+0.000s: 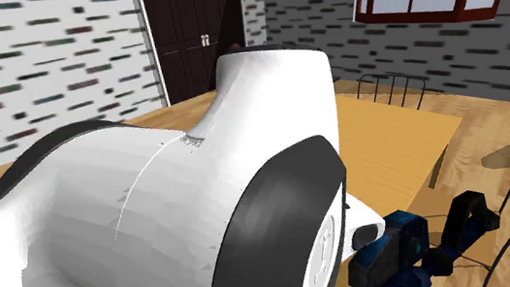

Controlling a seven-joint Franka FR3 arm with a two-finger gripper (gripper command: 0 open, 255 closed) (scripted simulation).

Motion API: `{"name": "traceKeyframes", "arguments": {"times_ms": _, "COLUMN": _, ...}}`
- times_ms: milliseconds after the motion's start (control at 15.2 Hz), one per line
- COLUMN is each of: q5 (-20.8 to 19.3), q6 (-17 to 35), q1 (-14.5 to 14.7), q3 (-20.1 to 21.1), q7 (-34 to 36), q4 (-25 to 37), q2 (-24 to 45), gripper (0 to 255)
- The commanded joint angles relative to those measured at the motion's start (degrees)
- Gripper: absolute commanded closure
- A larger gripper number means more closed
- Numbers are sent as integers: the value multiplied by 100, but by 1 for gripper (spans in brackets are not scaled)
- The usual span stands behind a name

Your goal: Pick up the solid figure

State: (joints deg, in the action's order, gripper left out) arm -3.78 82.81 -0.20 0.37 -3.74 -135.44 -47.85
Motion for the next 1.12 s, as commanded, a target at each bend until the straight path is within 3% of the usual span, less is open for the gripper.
{"name": "traceKeyframes", "arguments": {"times_ms": 0, "q5": 0, "q6": 0, "q1": 0, "q3": 0, "q7": 0, "q4": 0, "q2": 0, "gripper": 0}}
{"name": "traceKeyframes", "arguments": {"times_ms": 528, "q5": 242, "q6": 1364, "q1": -50, "q3": 1241, "q7": 1646, "q4": 96, "q2": 507, "gripper": 0}}
{"name": "traceKeyframes", "arguments": {"times_ms": 1056, "q5": -227, "q6": 2449, "q1": -504, "q3": 2591, "q7": 3427, "q4": 787, "q2": 1526, "gripper": 0}}
